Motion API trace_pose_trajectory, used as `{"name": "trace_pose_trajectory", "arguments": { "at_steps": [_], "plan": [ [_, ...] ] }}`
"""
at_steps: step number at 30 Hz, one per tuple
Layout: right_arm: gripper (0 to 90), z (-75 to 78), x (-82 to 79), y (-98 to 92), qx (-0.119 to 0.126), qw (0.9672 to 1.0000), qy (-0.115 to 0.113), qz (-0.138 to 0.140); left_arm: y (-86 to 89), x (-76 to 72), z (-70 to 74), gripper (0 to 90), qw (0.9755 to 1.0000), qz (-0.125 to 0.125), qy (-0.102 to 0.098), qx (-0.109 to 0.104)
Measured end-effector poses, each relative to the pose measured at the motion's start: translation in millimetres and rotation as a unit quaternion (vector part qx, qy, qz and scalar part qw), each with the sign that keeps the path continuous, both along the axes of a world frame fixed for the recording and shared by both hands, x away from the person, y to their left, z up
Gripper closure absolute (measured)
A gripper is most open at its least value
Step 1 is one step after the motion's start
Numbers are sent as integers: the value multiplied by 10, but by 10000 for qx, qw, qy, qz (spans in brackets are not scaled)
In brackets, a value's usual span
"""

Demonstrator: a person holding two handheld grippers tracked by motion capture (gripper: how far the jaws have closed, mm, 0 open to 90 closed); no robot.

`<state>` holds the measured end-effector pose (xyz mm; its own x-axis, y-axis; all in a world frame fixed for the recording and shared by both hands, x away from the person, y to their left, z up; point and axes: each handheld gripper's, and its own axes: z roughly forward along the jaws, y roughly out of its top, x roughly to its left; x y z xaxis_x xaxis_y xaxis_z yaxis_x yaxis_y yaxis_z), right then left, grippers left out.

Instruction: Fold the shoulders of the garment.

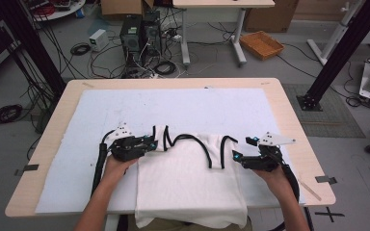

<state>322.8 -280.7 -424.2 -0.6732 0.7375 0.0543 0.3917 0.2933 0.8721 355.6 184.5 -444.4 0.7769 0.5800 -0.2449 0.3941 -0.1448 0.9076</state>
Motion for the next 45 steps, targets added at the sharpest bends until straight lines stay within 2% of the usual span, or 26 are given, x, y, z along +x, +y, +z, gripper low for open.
{"name": "trace_pose_trajectory", "arguments": {
  "at_steps": [1,3,4,5,7,8,9,11,14,15,18,19,21,23,25,29,32,35,37,42,45],
  "plan": [
    [216,-2,-3,-5,3,10000,3,-8,3,-11,10,472,10000,30,81,19],
    [216,-4,-4,-13,-5,10000,-13,-9,4,-22,28,436,10000,41,55,63],
    [216,-4,-12,-17,10,10000,14,-33,4,-52,72,436,9999,128,-95,2],
    [216,-6,-22,-26,7,10000,-6,-56,4,-57,86,397,9996,230,-175,60],
    [216,-10,-31,-22,6,10000,14,-60,-23,-40,97,396,9969,610,-279,401],
    [216,-16,-28,-17,-7,10000,10,-50,-35,6,96,388,9957,690,-277,561],
    [216,-23,-24,-5,-4,10000,20,-49,-49,81,102,389,9949,760,-102,649],
    [216,-38,-11,27,-22,10000,62,-33,-98,235,124,388,9947,758,252,649],
    [216,-44,-2,95,-82,9999,79,51,-217,403,151,388,9950,626,356,699],
    [216,-45,-1,114,-109,9999,67,80,-248,455,144,389,9942,609,404,788],
    [216,-47,-7,136,-144,9998,80,118,-300,578,75,389,9894,745,670,1051],
    [216,-49,-7,132,-148,9998,67,127,-305,591,54,408,9886,714,705,1123],
    [216,-46,-15,117,-138,9998,79,107,-320,588,27,550,9886,516,702,1229],
    [216,-41,-25,90,-120,9999,68,88,-337,562,25,729,9898,255,614,1259],
    [216,-36,-30,60,-96,9999,57,55,-347,522,57,880,9916,28,448,1214],
    [216,-22,-42,14,-36,10000,26,6,-313,399,181,885,9963,-115,133,836],
    [216,-16,-55,11,-32,10000,38,-7,-263,233,256,885,9972,-268,-152,686],
    [216,-14,-62,23,-35,10000,37,19,-193,17,259,885,9968,-385,-440,550],
    [216,-17,-61,35,-36,10000,46,36,-146,-90,236,885,9965,-430,-504,509],
    [216,-18,-67,77,-64,9999,49,85,-70,-245,182,883,9948,-705,-637,378],
    [216,-18,-64,79,-58,9999,55,80,-51,-300,153,864,9940,-910,-564,236]
  ]
}}
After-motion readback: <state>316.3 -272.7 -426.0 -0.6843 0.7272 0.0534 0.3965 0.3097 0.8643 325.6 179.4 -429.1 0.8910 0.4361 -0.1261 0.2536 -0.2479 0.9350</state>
